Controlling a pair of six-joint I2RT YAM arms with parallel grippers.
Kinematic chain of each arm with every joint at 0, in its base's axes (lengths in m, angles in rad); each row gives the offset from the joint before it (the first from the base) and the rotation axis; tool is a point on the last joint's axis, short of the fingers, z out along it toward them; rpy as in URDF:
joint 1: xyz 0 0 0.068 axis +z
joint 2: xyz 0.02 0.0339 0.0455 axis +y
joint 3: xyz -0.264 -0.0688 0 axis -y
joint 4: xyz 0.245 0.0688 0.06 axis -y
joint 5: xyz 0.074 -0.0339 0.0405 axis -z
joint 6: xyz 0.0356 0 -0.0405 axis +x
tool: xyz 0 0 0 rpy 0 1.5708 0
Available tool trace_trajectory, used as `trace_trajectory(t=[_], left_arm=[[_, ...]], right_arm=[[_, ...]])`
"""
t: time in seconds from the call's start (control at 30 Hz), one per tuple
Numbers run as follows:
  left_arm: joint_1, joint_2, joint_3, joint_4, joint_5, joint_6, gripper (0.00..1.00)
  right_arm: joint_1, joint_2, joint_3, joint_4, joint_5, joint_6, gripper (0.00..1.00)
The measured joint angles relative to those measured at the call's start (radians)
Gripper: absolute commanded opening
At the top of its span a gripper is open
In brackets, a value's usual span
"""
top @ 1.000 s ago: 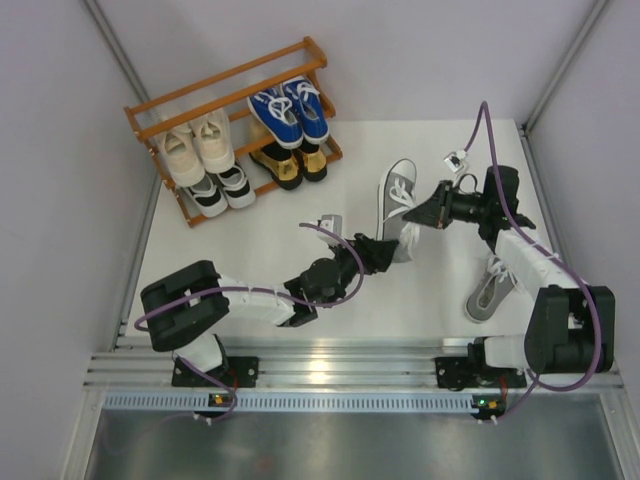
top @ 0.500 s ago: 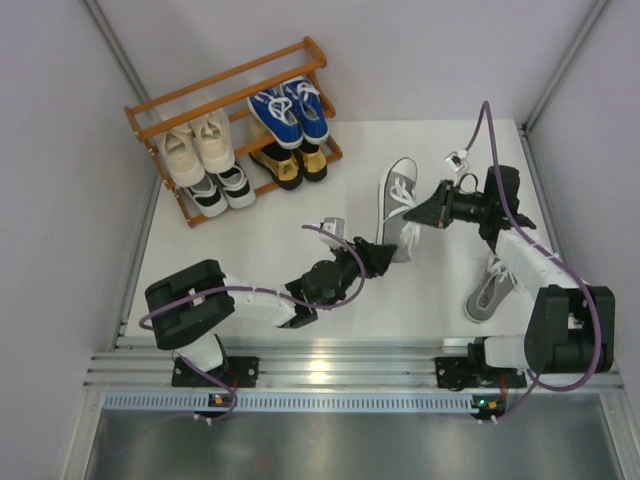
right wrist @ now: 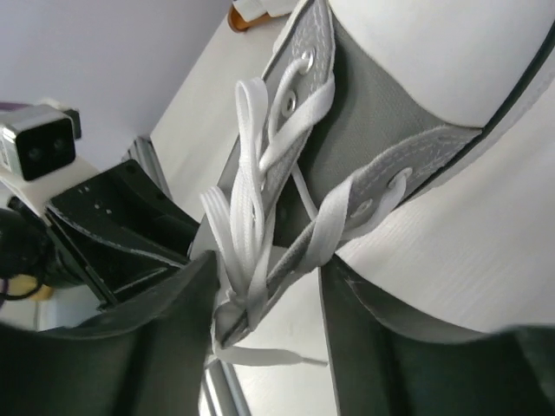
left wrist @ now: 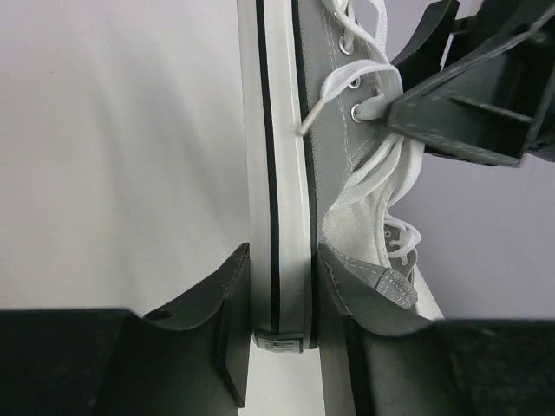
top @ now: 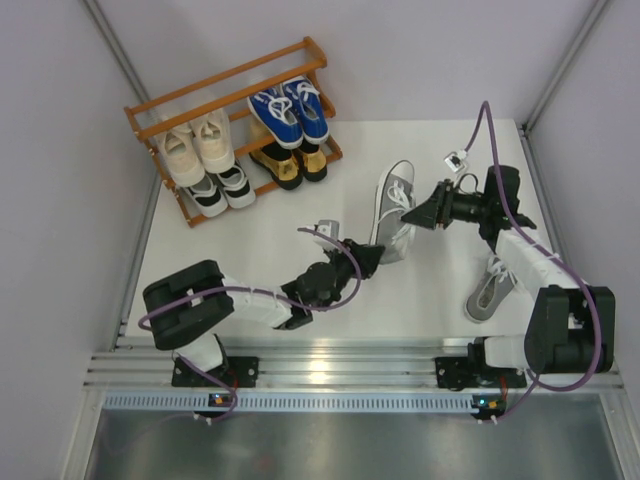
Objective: Place and organize the shoes onto the shoe shelf
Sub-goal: Pick up the shoe at the center of the board, then place the shoe at the shoe shelf.
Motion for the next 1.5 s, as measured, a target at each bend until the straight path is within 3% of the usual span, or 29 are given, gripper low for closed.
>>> trace_trajectory(t=[0.13,0.27,0.47,0.63,0.77,0.97,1.13,1.33,1.5], left_arm=[[0.009,-0.059,-0.051,-0.037,0.011,0.0,0.0],[0.02,-0.158,-0.092,-0.09,0.014,0.001,0.0],[0.08,-0.378,-0.129,-0.207,0.013,-0.003,0.0],[0.22,-0.575,-0.095,-0.399,0.06,-0.01,0.0],[0.406,-0.649,0.007,-0.56,0.145,-0.023,0.0],[0.809,-0.621,0.191,-0.669,0.398,-0.165,0.0],[1.061,-0.525,0.294,-0.679,0.57,-0.287,0.0],[1.275,-0.386,0.425,-0.712,0.724,-0.398,0.0],[1.385,-0.243,0.515,-0.704,0.809,-0.488,0.0]], right_arm=[[0.0,-0.022,0.003,-0.033,-0.005,-0.069,0.99],[-0.016,-0.079,0.015,-0.093,-0.006,-0.146,0.99],[-0.155,-0.166,0.023,-0.127,-0.02,-0.2,1.0],[-0.218,-0.17,0.021,-0.131,-0.023,-0.211,0.99],[-0.223,-0.175,0.021,-0.131,-0.023,-0.215,0.99],[-0.223,-0.175,0.021,-0.132,-0.023,-0.223,0.99],[-0.225,-0.175,0.021,-0.138,-0.023,-0.237,1.0],[-0.229,-0.175,0.021,-0.146,-0.022,-0.243,0.99],[-0.232,-0.175,0.021,-0.151,-0.022,-0.248,0.99]])
